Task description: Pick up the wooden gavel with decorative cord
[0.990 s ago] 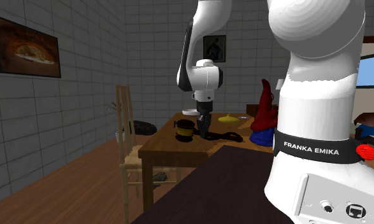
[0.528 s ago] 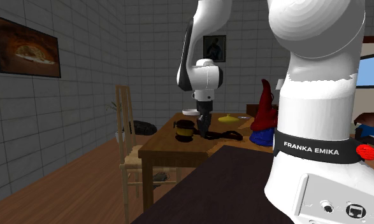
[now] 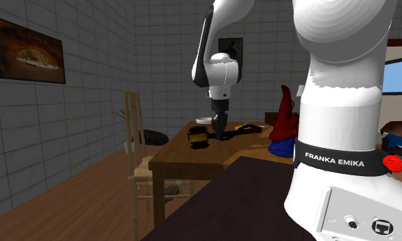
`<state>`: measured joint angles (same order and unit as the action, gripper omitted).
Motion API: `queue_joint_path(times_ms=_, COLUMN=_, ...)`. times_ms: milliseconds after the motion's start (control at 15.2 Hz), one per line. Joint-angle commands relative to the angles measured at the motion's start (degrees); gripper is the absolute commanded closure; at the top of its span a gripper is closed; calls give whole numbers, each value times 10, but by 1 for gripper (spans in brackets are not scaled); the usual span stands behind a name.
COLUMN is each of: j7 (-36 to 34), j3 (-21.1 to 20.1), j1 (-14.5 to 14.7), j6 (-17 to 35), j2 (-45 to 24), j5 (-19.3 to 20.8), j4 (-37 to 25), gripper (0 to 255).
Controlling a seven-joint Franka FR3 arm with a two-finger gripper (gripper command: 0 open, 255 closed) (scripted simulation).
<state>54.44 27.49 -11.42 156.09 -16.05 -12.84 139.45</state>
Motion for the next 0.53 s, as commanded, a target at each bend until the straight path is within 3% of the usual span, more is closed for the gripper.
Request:
queue_joint_path(times_ms=0, j7=-13, j3=12, j1=9, j6=-14, j2=16, j5=17, j4=1, gripper=255)
queue_joint_path(times_ms=462, j7=-44, j3=36, j1=26, j6=-50, j2=59, j5=63, j4=2, gripper=255)
